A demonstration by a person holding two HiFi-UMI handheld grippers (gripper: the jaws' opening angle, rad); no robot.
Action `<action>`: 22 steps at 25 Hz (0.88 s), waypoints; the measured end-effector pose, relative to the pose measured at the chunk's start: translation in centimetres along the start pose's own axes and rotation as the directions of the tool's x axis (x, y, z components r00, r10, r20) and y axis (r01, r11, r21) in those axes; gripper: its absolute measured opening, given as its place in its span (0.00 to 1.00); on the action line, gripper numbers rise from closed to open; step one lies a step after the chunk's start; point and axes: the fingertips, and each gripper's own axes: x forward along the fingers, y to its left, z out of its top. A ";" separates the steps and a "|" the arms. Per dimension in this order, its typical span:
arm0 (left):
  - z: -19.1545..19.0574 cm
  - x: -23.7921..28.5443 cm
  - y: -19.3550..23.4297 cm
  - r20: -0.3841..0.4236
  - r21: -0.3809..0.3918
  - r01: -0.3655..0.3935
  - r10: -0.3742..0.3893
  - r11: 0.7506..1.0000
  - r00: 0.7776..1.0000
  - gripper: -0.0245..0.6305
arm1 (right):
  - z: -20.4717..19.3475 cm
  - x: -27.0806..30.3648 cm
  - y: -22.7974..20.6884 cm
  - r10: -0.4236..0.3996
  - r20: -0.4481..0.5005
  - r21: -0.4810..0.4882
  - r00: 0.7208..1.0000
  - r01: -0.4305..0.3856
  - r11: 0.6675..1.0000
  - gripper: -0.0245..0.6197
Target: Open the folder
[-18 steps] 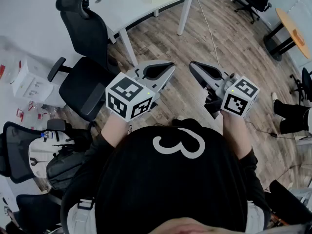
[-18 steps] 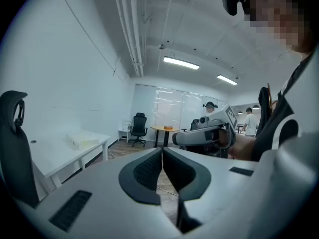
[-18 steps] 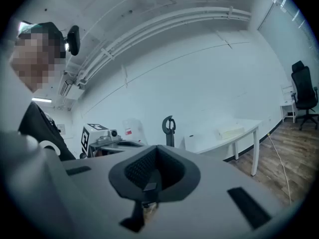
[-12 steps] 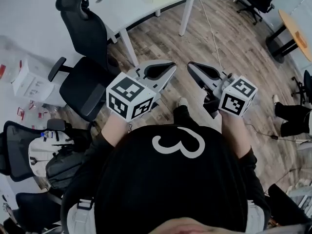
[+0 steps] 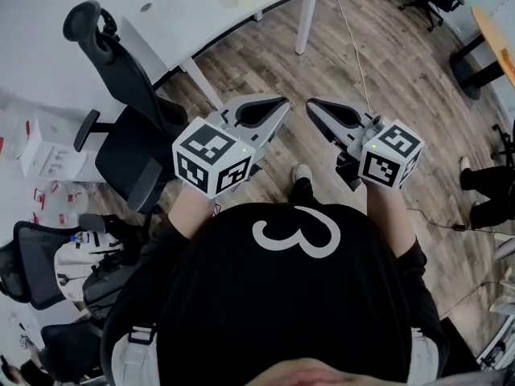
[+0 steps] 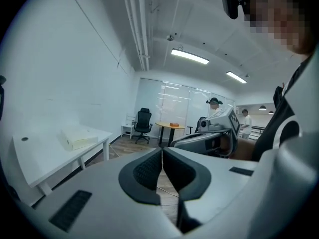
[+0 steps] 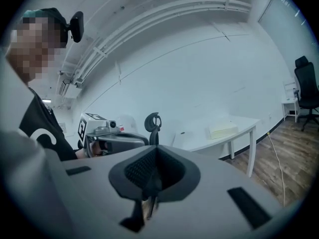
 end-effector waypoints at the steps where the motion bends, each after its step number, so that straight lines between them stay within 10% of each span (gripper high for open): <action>1: 0.1 1.7 1.0 -0.007 -0.005 -0.005 0.005 1.000 1.000 0.07 | 0.3 0.2 -1.9 -0.001 -0.004 0.002 1.000 0.001 1.000 0.08; 14: 1.3 21.0 11.7 -0.122 -0.080 -0.083 0.073 0.993 0.990 0.07 | 2.4 1.6 -23.6 0.019 -0.043 0.088 0.999 -0.015 0.996 0.08; 22: 3.2 24.9 15.3 -0.143 -0.046 -0.142 0.134 0.989 0.981 0.07 | 4.8 3.4 -28.6 0.067 -0.046 0.070 0.997 -0.064 0.996 0.08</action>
